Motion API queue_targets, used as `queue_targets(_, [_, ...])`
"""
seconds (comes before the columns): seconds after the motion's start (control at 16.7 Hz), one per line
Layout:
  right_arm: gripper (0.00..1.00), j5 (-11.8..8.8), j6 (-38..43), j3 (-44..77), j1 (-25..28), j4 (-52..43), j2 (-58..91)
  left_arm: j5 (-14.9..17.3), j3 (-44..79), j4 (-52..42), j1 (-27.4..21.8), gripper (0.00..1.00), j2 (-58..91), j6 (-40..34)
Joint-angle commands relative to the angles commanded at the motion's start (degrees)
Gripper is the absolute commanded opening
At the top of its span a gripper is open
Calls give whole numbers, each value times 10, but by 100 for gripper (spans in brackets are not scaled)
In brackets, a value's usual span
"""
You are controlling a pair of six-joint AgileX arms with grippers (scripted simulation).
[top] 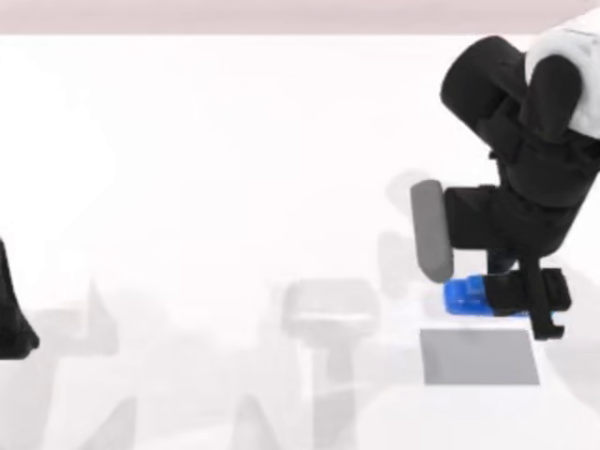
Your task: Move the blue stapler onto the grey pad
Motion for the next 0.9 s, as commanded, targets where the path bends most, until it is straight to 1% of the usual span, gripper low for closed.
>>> queue_targets(0.12, [0,0,-5,-25,8,10,-24,0,0,0,0,100,0,0])
queue_targets(0.48, [0,0,-4,-34,5,19,-22,0,0,0,0,100,0,0])
queue_targets(0.66, [0,0,0,-70,3,75,-6,0,0,0,0,100,0,0])
queue_targets(0.9, [0,0,-3,-138,6,184,31,0,0,0,0,100,0,0])
